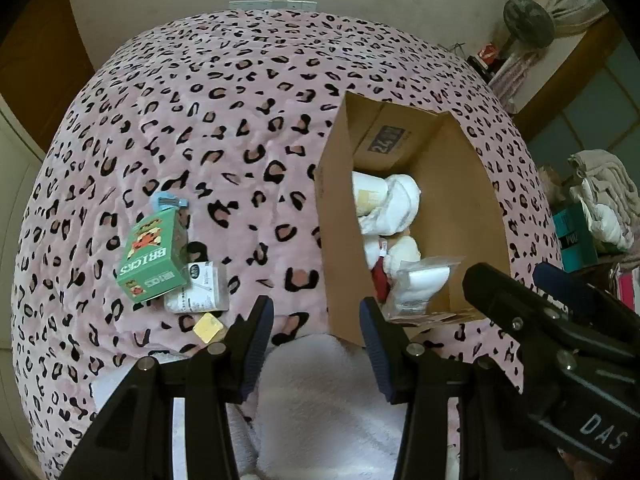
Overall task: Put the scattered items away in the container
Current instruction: 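Move both grippers away from the box toward the remaining items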
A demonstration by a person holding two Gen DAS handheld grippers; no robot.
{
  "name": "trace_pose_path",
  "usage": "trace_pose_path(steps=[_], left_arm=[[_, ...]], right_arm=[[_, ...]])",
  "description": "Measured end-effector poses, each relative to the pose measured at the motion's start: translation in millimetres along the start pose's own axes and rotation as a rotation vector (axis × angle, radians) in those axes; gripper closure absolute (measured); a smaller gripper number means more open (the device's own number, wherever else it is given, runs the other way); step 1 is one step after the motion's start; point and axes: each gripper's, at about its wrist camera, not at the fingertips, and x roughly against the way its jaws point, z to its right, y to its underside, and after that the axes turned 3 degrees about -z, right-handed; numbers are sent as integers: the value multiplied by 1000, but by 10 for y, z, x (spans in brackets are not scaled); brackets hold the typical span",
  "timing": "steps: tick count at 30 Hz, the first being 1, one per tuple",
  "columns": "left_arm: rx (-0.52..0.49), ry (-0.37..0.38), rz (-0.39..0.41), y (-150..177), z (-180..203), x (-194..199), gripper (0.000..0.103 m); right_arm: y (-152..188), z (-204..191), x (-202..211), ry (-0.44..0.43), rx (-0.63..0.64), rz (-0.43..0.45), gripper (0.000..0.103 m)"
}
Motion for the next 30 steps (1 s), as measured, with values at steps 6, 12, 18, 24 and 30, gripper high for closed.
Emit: trace_pose_path(steps=[6, 12, 18, 24, 30], left_arm=[[29, 4, 10, 64, -191, 79, 57], [70, 16, 20, 144, -432, 146, 57], [122, 30, 34, 246, -737, 218, 57], [179, 31, 34, 374, -1107, 222, 57], [255, 27, 22, 414, -1569, 132, 57]], right_arm=[[51, -220, 45, -5, 38, 1, 19], [105, -462, 82, -9, 80, 1, 19], [191, -733, 113, -19, 122, 4, 19], [299, -985, 76, -48, 147, -6, 19], [380, -1197, -12, -83, 161, -18, 19]])
